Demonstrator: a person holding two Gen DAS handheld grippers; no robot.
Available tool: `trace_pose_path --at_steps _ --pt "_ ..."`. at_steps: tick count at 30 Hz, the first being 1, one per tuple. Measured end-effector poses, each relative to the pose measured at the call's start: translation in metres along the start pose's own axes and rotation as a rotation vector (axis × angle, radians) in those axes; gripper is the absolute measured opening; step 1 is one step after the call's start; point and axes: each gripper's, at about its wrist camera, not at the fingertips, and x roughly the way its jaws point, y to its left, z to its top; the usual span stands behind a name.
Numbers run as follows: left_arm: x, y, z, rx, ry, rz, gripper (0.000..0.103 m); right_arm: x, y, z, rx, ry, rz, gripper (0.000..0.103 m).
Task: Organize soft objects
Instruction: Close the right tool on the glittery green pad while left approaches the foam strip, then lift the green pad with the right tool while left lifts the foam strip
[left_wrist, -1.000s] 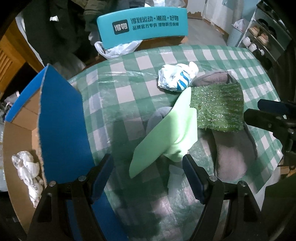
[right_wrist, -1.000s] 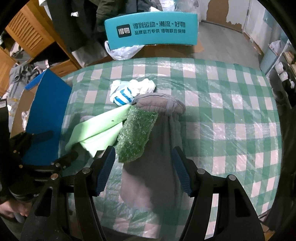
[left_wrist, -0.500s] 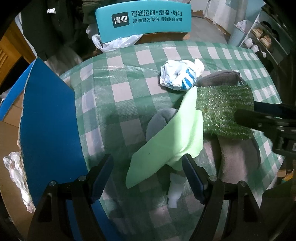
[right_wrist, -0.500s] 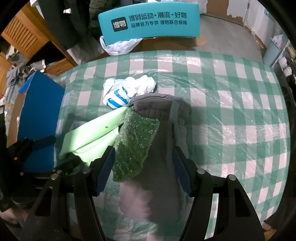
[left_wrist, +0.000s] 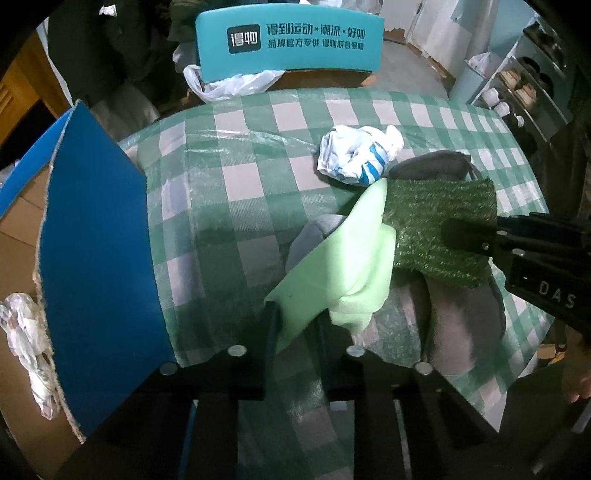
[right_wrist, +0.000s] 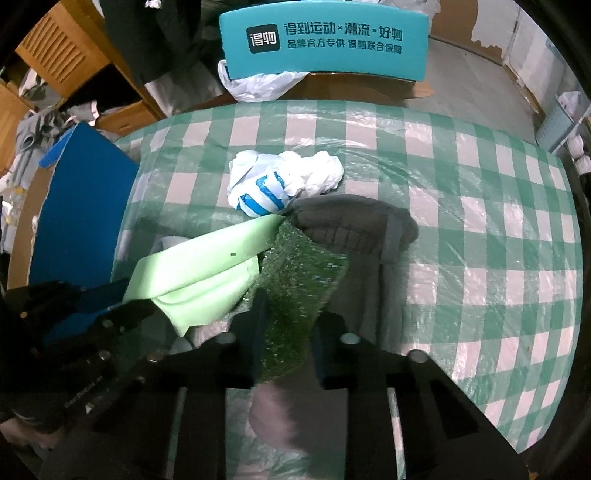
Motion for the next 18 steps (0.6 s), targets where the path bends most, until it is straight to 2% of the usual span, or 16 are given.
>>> trace_pose_path --at_steps 3,5,18 --pt "-0.007 -0.001 -0.001 0.001 -0.023 -0.008 0.008 -0.003 0.000 -0.001 -0.002 -0.008 0.002 0.010" --pt "-0.012 -0.001 0.000 0.004 -0.039 -0.010 0.006 -0.006 0.000 0.000 -0.001 -0.018 0.004 0.008" --pt "-0.044 -0.003 -0.003 -0.001 -0.131 -0.018 0.004 -0.036 0.012 -0.002 -0.032 -0.092 -0.001 0.007"
